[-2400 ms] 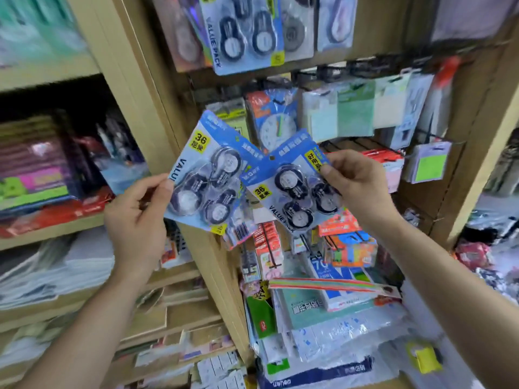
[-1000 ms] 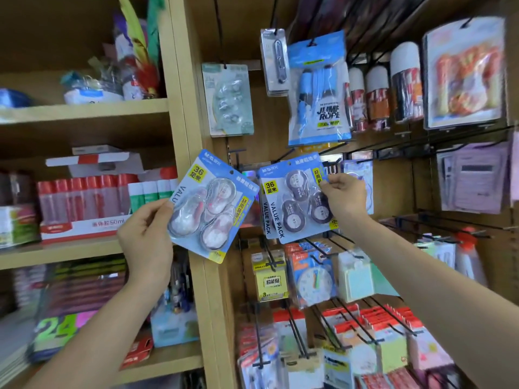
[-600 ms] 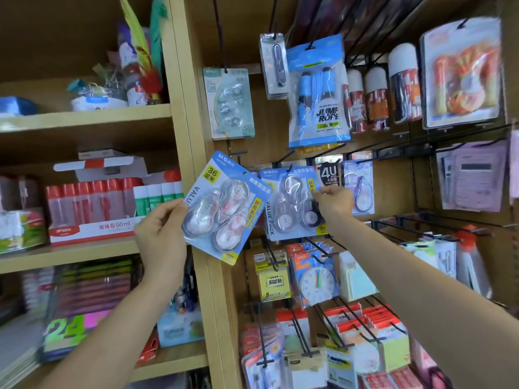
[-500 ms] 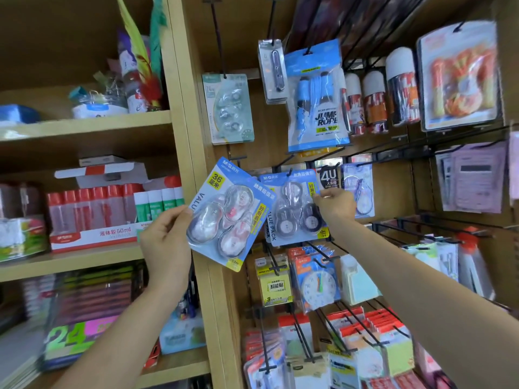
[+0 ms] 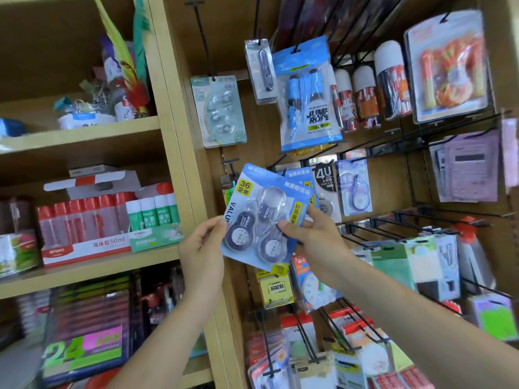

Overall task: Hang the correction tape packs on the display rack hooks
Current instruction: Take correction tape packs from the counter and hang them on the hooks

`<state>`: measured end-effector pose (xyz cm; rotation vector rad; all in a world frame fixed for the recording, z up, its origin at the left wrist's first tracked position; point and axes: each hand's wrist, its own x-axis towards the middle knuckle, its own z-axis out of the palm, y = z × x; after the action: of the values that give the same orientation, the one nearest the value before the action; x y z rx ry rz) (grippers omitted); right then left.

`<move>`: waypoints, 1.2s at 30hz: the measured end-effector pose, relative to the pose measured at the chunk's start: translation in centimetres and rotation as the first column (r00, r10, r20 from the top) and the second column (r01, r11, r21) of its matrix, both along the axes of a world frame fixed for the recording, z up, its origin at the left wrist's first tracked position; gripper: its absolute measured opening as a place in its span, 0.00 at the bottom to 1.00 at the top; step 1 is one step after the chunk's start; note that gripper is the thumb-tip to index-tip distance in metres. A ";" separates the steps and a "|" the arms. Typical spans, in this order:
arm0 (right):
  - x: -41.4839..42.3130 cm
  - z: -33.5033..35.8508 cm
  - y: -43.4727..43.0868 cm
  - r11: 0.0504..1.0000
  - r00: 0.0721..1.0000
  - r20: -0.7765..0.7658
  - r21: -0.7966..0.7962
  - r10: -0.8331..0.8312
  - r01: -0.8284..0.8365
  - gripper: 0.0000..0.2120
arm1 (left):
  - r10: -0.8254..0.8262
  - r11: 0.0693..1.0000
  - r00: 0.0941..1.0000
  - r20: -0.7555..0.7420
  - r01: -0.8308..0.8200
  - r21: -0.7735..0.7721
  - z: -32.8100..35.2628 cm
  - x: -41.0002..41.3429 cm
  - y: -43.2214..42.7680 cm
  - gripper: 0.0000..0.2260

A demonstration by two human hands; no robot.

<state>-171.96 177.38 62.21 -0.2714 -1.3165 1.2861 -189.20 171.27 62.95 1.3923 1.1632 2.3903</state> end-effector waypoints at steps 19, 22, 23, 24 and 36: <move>2.0 2.1 8.1 0.925 0.931 0.080 0.171 -0.357 0.340 0.13 | 0.662 0.547 -0.059 -0.747 -0.643 0.536 2.3 -6.0 4.8 0.24; 1.7 1.4 8.2 0.932 0.942 0.053 0.173 -0.332 0.319 0.13 | 0.665 0.533 -0.083 -0.742 -0.643 0.550 2.2 -6.2 4.9 0.23; 1.5 1.1 8.3 0.935 0.945 0.033 0.156 -0.327 0.318 0.13 | 0.664 0.532 -0.087 -0.743 -0.642 0.551 2.2 -6.3 4.9 0.22; 1.4 1.0 8.3 0.938 0.946 0.011 0.130 -0.325 0.321 0.12 | 0.664 0.532 -0.090 -0.742 -0.640 0.554 2.2 -6.3 4.9 0.22; 1.1 1.5 8.6 0.828 0.826 0.063 0.059 -0.561 0.558 0.17 | 0.685 0.537 -0.077 -0.725 -0.619 0.573 2.0 -6.2 4.9 0.20</move>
<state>-170.84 186.02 63.68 -0.6380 -1.1992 0.7518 -195.42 176.18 64.93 2.9958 2.6224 1.7171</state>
